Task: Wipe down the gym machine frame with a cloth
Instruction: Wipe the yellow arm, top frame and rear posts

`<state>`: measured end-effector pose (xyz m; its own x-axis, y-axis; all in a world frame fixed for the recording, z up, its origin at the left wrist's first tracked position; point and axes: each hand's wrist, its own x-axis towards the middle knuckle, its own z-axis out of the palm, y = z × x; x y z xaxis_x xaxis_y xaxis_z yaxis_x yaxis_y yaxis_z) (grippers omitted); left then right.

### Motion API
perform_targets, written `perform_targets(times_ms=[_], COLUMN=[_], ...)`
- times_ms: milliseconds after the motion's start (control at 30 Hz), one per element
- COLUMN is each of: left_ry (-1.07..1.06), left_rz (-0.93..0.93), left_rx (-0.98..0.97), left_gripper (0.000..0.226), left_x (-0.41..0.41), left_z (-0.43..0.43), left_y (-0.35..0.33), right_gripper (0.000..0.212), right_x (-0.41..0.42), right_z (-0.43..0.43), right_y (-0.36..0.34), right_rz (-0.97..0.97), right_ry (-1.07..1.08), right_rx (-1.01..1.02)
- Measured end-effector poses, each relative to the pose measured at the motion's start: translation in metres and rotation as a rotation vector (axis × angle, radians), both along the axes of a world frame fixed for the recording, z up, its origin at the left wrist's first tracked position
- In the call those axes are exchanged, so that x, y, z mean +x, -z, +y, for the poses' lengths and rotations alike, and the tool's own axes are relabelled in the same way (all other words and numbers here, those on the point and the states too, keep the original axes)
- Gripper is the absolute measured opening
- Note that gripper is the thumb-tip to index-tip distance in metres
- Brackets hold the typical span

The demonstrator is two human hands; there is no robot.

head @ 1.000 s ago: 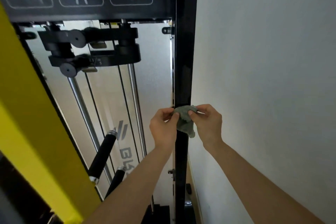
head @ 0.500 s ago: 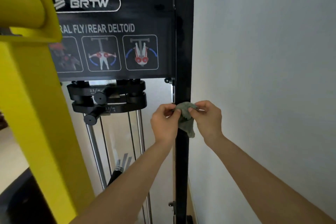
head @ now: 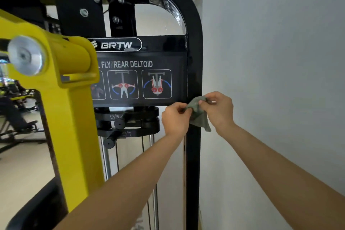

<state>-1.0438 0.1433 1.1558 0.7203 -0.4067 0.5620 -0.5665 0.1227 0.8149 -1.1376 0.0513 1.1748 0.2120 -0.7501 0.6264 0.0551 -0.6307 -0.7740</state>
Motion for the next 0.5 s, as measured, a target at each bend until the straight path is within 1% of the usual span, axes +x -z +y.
perform_targets(times_ms=[67,167,300,400,500], left_ry=[0.001,0.056,0.110,0.094,0.005], left_rz=[0.016,0.093,0.093,0.055,0.058], left_rx=[0.001,-0.078,-0.092,0.011,0.117], left_gripper=[0.009,0.005,0.007,0.010,0.010], left_x=[-0.003,-0.014,-0.030,-0.042,-0.055], left_z=[0.011,0.037,0.092,0.142,0.192], left_y=[0.000,0.016,0.059,0.100,0.146], right_gripper=[0.015,0.012,0.011,0.014,0.017], right_x=[-0.002,-0.007,-0.019,-0.028,-0.034], right_z=[0.008,0.030,0.064,0.095,0.132], right_y=[-0.002,0.014,0.059,0.103,0.155], right_rz=[-0.032,-0.071,-0.024,0.054,0.106], right_ry=[0.010,-0.039,-0.151,-0.300,-0.440], right_rx=[-0.033,-0.076,-0.078,-0.013,0.072])
